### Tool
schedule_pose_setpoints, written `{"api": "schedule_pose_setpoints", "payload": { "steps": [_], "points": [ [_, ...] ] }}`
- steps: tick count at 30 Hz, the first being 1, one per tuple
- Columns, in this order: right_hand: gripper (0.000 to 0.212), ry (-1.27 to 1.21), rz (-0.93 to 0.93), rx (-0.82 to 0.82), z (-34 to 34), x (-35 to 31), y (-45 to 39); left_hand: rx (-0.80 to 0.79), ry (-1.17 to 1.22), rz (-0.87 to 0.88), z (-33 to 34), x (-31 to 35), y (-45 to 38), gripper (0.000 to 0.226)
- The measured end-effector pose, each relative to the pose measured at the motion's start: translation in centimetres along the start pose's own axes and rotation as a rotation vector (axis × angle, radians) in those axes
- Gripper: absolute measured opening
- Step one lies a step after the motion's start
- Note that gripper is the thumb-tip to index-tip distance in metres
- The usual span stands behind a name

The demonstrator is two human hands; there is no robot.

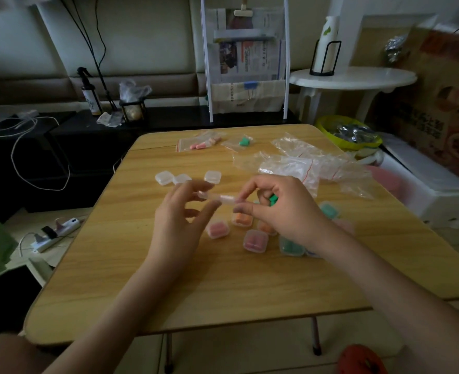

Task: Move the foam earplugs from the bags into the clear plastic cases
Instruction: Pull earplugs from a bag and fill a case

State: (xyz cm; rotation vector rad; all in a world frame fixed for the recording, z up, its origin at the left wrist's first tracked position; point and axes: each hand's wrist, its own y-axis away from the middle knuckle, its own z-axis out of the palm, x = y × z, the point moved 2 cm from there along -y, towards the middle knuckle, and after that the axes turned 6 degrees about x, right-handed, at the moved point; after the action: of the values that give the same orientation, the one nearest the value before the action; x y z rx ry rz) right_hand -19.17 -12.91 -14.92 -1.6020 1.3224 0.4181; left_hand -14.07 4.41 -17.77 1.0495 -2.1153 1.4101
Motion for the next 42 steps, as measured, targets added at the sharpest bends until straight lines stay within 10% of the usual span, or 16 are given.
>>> {"api": "schedule_pose_setpoints", "payload": {
  "steps": [10, 20, 27, 42],
  "points": [
    [0.005, 0.434, -0.472, 0.193, 0.8, -0.3, 0.7, -0.078, 1.103, -0.754, 0.2, 1.2, 0.1, 0.053],
    [0.021, 0.480, -0.434, 0.091, 1.6, 0.6, 0.4, -0.182, 1.062, -0.804, 0.7, 1.3, 0.1, 0.031],
    [0.038, -0.470, 0.225, -0.069, 2.6, -0.2, 0.3, -0.053, 0.979, -0.886, 0.8, 0.9, 0.1, 0.021],
    [0.020, -0.225, 0.257, 0.060, 1.8, 0.1, 0.7, -0.188, 1.082, -0.858, 1.0, 1.8, 0.1, 0.044]
  ]
}}
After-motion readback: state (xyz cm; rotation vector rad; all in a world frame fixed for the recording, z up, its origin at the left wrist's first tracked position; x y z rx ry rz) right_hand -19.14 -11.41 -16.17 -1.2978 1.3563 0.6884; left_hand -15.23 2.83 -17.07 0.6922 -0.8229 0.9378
